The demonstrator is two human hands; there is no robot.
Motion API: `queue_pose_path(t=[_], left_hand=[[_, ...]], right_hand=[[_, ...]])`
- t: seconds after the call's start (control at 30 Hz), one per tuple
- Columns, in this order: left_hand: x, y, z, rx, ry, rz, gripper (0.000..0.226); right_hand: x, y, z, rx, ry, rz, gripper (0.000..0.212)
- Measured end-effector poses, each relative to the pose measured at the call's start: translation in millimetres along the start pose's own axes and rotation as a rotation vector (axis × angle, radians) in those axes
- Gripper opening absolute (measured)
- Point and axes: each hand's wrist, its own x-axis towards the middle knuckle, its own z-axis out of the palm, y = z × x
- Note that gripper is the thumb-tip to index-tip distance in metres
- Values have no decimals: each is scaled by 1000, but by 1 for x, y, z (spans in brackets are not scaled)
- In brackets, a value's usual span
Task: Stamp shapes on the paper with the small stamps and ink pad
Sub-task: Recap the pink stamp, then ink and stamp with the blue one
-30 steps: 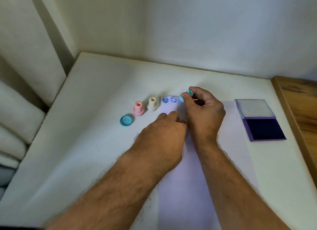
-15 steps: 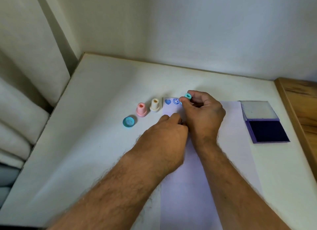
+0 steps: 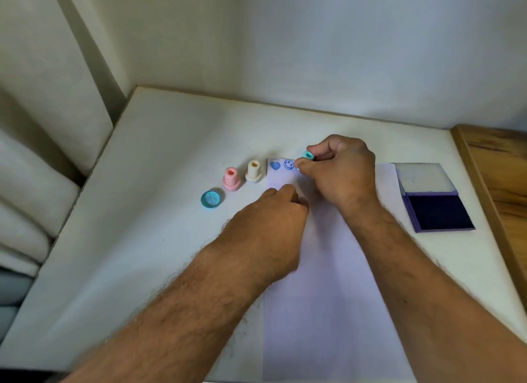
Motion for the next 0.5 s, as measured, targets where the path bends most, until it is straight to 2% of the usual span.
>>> queue_pose_path(t=[0.3, 0.5], left_hand=[[-1, 3, -5, 51, -51, 9, 73], [0, 4, -7, 58, -76, 7, 77]], right_hand=[[12, -15, -12, -97, -176, 66, 24], [8, -19, -13, -121, -176, 75, 23]])
